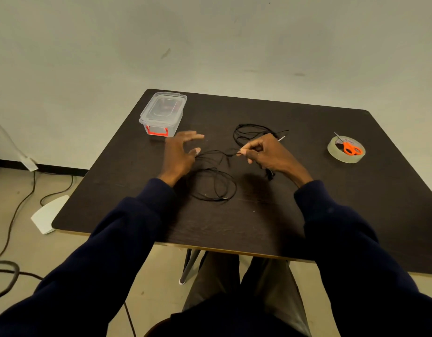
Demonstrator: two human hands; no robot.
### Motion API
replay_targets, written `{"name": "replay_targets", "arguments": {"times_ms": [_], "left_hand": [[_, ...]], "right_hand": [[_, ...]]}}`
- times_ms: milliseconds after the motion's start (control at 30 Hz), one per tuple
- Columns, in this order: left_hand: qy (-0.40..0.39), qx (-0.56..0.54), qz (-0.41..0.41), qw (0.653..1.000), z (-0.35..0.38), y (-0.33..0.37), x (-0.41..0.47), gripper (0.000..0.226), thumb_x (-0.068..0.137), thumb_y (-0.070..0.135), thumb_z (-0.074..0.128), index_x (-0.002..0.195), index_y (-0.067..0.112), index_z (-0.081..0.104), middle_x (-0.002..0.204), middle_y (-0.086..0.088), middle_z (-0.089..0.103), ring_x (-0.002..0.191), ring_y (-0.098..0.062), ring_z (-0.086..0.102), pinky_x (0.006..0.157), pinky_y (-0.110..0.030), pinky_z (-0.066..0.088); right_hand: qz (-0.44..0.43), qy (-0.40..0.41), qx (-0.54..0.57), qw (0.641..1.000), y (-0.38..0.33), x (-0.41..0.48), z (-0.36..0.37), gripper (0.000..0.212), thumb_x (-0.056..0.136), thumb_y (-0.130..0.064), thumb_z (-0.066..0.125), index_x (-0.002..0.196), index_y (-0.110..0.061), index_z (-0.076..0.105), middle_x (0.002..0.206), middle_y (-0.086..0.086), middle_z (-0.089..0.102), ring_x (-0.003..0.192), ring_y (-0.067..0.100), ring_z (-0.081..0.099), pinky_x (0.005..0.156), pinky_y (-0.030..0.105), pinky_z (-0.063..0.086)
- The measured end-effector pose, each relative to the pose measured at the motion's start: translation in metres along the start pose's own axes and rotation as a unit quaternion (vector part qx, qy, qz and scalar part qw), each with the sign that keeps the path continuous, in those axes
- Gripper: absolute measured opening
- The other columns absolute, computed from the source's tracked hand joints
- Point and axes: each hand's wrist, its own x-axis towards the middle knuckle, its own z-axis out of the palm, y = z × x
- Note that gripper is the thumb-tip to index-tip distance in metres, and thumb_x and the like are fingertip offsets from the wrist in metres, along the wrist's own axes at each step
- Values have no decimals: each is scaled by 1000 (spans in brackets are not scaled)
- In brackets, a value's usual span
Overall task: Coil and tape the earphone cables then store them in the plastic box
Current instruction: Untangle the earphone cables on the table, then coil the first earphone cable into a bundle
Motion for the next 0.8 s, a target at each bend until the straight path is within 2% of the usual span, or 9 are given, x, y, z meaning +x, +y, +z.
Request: {"name": "replay_targets", "arguments": {"times_ms": [100, 233, 267, 367, 433, 567, 667, 733, 800], "left_hand": [[-75, -47, 104, 991, 0, 19, 3, 40, 96, 5, 67, 135, 15, 67, 136, 1, 67, 116, -19, 66, 107, -31, 51], [-232, -56, 107, 965, 13, 31, 8, 49, 97, 11, 69, 144, 9, 57, 139, -7, 65, 118, -19, 66, 103, -26, 51], [-236, -37, 105, 965, 18, 30, 11, 45, 97, 12, 70, 141, 9, 61, 133, -8, 69, 115, -18, 67, 100, -26, 52], [-190, 0, 114, 975, 30, 25, 16, 21, 96, 11, 70, 114, 5, 77, 98, -6, 75, 85, -17, 68, 76, -26, 52], [-159, -8, 118, 980, 30, 21, 21, 15, 96, 11, 70, 105, 3, 79, 89, -4, 72, 78, -15, 66, 70, -20, 48], [-119, 80, 156, 977, 25, 8, 29, 16, 99, 11, 65, 105, 6, 79, 96, -12, 71, 90, -25, 60, 80, -32, 46], [-147, 143, 188, 960, 28, 7, 32, 23, 102, 15, 62, 118, 8, 76, 98, -10, 61, 92, -21, 46, 79, -27, 35], [-173, 134, 194, 956, 29, 9, 32, 29, 99, 17, 66, 127, 11, 72, 99, -3, 56, 95, -19, 45, 81, -24, 34], [-206, 87, 176, 959, 27, 7, 28, 44, 93, 10, 73, 136, 15, 66, 113, -3, 58, 102, -20, 51, 89, -29, 44]], "right_hand": [[-13, 0, -10, 1000, -9, 8, 8, 19, 99, -18, 66, 84, -19, 78, 62, -4, 68, 45, -1, 49, 49, 13, 38], [-27, 5, 0, 1000, -14, 14, 13, 21, 97, -20, 69, 78, -18, 78, 61, -4, 68, 44, 0, 49, 48, 14, 37], [-25, 10, 5, 1000, -14, 15, 14, 18, 96, -21, 70, 82, -14, 80, 62, -2, 70, 45, 1, 50, 48, 16, 38], [-9, 23, 10, 1000, -9, 15, 13, 13, 94, -20, 73, 93, -10, 82, 67, 3, 74, 47, 5, 55, 48, 21, 46], [2, 26, 2, 1000, -1, 11, 8, 14, 94, -20, 74, 95, -8, 81, 69, 6, 75, 49, 7, 59, 51, 23, 51], [12, 34, -42, 998, 20, 0, 0, 15, 95, -18, 72, 104, -9, 80, 79, 3, 77, 65, 14, 71, 66, 27, 59], [3, 38, -105, 994, 27, -3, 7, 17, 95, -15, 71, 110, -11, 79, 91, 0, 78, 79, 5, 70, 80, 26, 58], [-10, 50, -126, 991, 27, -3, 15, 19, 95, -15, 71, 113, -11, 78, 105, 3, 77, 94, 9, 67, 90, 30, 56], [-25, 68, -143, 987, 26, -5, 22, 25, 95, -20, 72, 118, -13, 76, 113, 3, 73, 104, 14, 63, 92, 29, 51]]}}
